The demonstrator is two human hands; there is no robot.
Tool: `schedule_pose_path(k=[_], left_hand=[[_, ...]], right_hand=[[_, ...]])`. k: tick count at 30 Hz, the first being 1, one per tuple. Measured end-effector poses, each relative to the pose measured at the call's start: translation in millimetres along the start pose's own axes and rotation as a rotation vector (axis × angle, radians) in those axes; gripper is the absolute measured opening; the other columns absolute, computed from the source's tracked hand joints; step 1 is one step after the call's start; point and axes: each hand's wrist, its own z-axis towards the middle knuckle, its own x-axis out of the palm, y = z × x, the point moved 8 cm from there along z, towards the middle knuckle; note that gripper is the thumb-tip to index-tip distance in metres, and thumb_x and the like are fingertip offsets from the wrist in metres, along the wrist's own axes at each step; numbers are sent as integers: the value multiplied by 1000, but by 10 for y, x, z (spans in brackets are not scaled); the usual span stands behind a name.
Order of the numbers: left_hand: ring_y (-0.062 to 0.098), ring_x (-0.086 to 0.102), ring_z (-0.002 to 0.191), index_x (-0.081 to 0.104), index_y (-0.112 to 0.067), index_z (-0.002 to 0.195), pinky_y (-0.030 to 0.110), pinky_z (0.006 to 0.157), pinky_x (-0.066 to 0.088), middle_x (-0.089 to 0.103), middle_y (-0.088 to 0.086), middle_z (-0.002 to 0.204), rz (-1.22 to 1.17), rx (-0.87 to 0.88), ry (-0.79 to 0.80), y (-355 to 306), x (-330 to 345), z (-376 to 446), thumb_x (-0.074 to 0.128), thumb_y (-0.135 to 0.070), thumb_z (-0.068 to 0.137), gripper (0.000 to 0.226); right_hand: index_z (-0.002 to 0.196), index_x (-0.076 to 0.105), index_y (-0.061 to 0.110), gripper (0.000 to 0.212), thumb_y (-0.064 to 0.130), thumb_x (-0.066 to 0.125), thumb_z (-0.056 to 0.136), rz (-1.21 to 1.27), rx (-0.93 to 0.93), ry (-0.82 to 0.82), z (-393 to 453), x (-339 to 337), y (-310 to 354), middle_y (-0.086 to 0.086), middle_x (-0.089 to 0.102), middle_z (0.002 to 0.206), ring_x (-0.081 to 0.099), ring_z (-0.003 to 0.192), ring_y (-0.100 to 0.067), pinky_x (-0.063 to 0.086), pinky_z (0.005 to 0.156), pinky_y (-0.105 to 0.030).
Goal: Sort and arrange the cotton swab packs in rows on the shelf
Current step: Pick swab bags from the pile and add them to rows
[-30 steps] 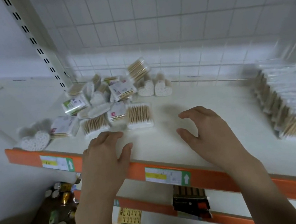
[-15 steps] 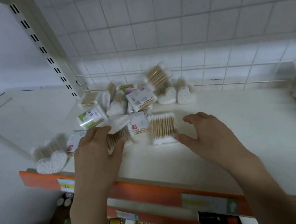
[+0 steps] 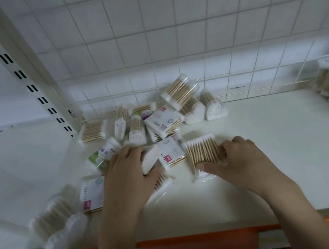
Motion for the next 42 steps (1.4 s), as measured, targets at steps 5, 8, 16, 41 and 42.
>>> schedule_pose_path(k=[5, 8, 16, 41, 42], left_hand=[[14, 55, 101, 54, -25, 122, 30, 82, 45, 60, -7, 114, -26, 32, 4, -60, -75, 54, 60, -28, 82, 40], [15, 56, 86, 59, -24, 114, 29, 66, 42, 62, -8, 99, -56, 39, -16, -123, -185, 56, 60, -28, 81, 33], [21, 54, 88, 61, -14, 116, 35, 74, 48, 51, -4, 102, -127, 79, -114, -511, -295, 38, 65, -25, 80, 38], [18, 58, 94, 64, -14, 110, 33, 81, 48, 62, -4, 104, -229, 235, -71, -3264, 684, -606, 65, -19, 83, 27], [17, 58, 92, 65, -14, 109, 31, 79, 47, 59, -5, 103, -222, 242, -70, -3284, 687, -597, 66, -19, 83, 27]], right_hand=[[95, 42, 20, 48, 57, 63, 73, 210, 1, -38, -56, -19, 45, 6, 48, 89, 49, 86, -15, 35, 60, -25], [100, 39, 22, 39, 41, 65, 77, 346, -17, -36, -107, -68, 49, 8, 52, 87, 52, 75, -8, 36, 54, -22], [90, 47, 30, 35, 28, 75, 69, 520, -44, -99, -284, -377, -268, 10, 59, 76, 54, 65, -4, 38, 49, -13], [90, 66, 21, 17, 15, 73, 77, 239, -244, -388, -1023, -1975, -2657, 11, 63, 85, 56, 83, -14, 40, 70, -20], [92, 66, 19, 17, 14, 73, 77, 218, -258, -374, -1008, -1987, -2675, 10, 62, 88, 57, 84, -15, 42, 72, -24]])
